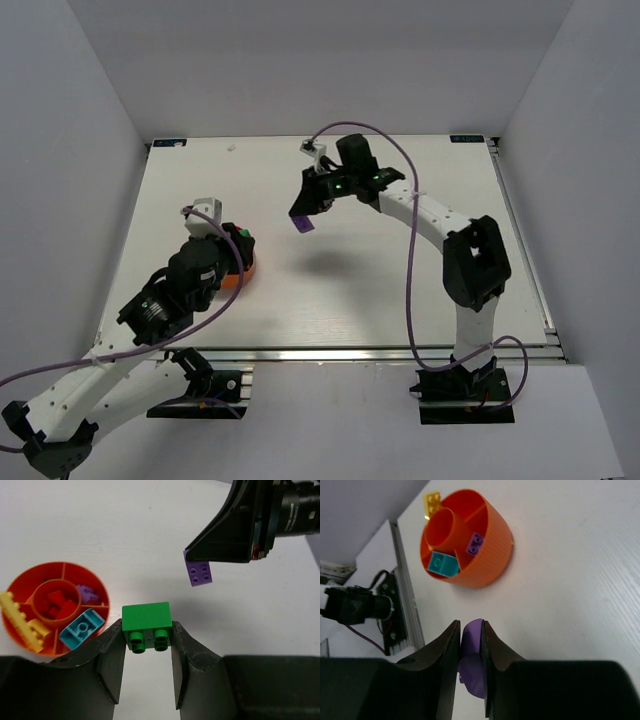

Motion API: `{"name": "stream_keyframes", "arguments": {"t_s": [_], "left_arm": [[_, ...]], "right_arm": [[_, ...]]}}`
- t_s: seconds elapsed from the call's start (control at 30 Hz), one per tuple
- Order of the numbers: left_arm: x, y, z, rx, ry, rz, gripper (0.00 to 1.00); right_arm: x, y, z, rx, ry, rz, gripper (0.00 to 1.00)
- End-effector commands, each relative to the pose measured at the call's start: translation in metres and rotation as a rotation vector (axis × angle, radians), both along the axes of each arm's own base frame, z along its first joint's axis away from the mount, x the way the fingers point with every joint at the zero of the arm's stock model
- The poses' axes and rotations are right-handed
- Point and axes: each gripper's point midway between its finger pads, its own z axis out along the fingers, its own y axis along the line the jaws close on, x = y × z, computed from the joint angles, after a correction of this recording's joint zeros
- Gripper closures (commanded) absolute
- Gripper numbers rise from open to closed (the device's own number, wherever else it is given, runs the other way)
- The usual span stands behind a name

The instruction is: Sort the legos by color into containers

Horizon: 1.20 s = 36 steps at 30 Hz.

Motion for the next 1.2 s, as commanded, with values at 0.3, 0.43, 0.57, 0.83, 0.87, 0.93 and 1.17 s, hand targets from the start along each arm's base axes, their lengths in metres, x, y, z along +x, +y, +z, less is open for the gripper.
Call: {"name": "stream_keyframes", "arguments": {"t_s": [0.3, 0.43, 0.57, 0.83, 0.87, 0.93, 1.17], "left_arm": [[-0.038, 0.066, -0.016, 0.077, 0.021, 0.124, 1.00], [-0.042, 0.075, -0.016, 0.096, 0.017, 0.147, 1.00], [-0.044, 0.079, -0.016, 0.094, 0.010, 0.154, 1.00], [-0.051, 0.081, -0.019, 0.059, 0.016, 0.148, 1.00], [-0.052, 0.082, -0.019, 0.054, 0.017, 0.148, 1.00], [-0.053, 0.083, -0.018, 0.045, 0.012, 0.148, 1.00], [-0.053, 0.084, -0.012, 0.048, 0.003, 0.150, 1.00]], "right_arm": [[-0.001, 0.133, 0.043, 0.245, 0.011, 0.025, 1.00], [0.001, 0.153, 0.040, 0.254, -0.040, 0.014, 1.00], [0.010, 0.169, 0.035, 0.246, -0.073, -0.032, 1.00], [0.018, 0.185, 0.009, 0.195, -0.135, -0.090, 1.00], [0.021, 0.184, 0.006, 0.186, -0.141, -0.101, 1.00], [0.021, 0.183, -0.003, 0.166, -0.148, -0.101, 1.00], [0.017, 0.181, -0.024, 0.121, -0.136, -0.111, 1.00]]}}
